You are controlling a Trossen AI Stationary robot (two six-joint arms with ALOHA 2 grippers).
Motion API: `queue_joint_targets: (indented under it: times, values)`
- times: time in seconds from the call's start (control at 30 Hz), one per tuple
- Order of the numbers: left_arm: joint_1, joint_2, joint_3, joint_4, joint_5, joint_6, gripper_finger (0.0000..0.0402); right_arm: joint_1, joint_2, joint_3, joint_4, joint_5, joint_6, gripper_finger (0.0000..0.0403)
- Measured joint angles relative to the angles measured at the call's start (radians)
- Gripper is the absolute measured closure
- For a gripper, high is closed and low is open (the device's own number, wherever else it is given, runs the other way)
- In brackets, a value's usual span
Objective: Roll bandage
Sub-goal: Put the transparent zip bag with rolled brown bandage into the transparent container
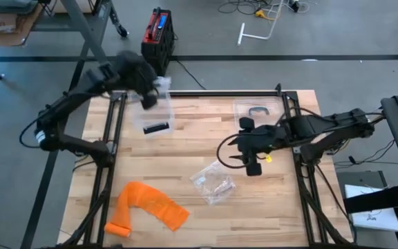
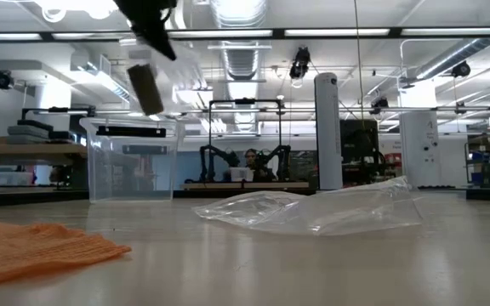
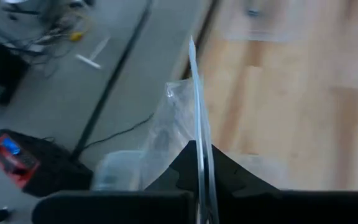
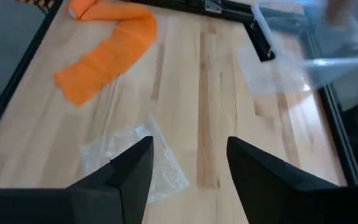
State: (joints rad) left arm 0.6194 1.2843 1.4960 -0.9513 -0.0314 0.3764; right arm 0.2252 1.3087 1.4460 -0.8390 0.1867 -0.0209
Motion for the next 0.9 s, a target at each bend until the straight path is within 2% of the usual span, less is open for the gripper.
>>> queue_joint_targets:
  times: [0.13, 0.3, 0.67, 0.8, 0.9]
  values:
    - [0.240, 0.012, 0.000, -0.007, 0.153, 0.137, 0.0401, -0.035, 0.025, 0.000, 0.012, 0.001, -0.052, 0.0211]
    - [0.381, 0.078, 0.000, -0.008, 0.175, 0.142, 0.0401, -0.073, 0.029, -0.008, 0.007, 0.000, -0.058, 0.0210]
    - [0.389, 0.270, 0.000, -0.022, 0.184, 0.137, 0.0401, -0.082, 0.001, -0.114, 0.016, -0.002, 0.031, 0.0214]
    - [0.368, 0.334, -0.011, -0.017, 0.262, 0.139, 0.0401, -0.082, -0.020, -0.154, 0.048, -0.002, 0.068, 0.0215]
    - [0.324, 0.371, -0.049, 0.006, 0.261, 0.158, 0.0401, -0.082, -0.025, -0.172, 0.058, -0.002, 0.087, 0.0215]
